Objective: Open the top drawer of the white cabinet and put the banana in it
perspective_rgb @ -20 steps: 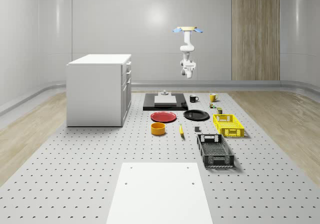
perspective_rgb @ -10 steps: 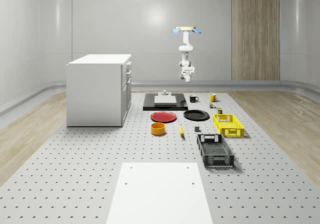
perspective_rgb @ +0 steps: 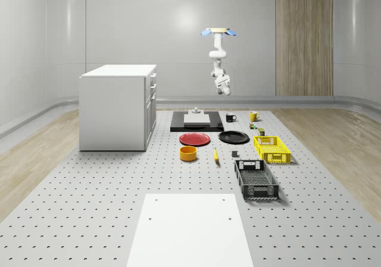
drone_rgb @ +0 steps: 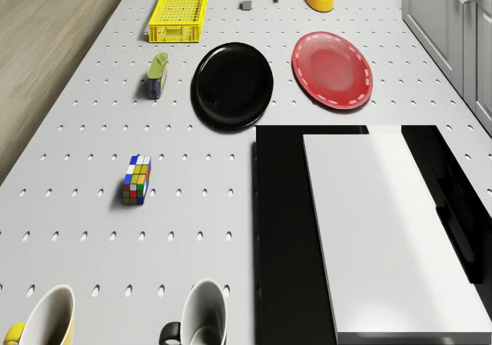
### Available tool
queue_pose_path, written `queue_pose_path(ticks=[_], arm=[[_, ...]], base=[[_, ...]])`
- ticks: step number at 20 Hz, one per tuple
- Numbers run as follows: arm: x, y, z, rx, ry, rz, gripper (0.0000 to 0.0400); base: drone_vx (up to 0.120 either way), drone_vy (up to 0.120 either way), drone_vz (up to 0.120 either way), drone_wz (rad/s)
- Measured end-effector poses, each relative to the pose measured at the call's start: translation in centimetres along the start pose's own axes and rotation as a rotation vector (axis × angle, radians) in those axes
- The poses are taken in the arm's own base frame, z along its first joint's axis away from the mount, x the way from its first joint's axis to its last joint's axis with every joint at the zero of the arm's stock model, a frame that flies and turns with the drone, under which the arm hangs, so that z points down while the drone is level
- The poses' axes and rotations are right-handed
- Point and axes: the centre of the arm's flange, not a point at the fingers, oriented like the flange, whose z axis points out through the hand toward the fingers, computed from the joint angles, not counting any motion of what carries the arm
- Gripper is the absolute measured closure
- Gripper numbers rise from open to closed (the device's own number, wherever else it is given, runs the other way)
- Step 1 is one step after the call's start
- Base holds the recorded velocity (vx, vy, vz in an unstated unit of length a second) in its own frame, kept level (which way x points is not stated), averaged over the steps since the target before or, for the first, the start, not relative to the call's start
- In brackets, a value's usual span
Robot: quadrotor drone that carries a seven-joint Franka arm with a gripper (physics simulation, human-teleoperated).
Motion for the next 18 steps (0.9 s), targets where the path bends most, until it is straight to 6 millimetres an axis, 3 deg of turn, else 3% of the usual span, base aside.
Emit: queue_pose_path(ticks=[3,7,16,18], arm=[[2.5,2.4,0.6,0.255,-0.259,0.001,0.0],[4.3,4.2,1.9,0.459,-0.467,0.002,0.0],[5.5,5.3,3.4,0.621,-0.631,0.002,0.0],[5.5,5.4,3.5,0.633,-0.643,0.002,0.0]], base=[[0.12,-0.12,0.12,0.0],[0.12,-0.12,0.12,0.0],[0.12,-0.12,0.12,0.0],[0.12,-0.12,0.0,0.0]])
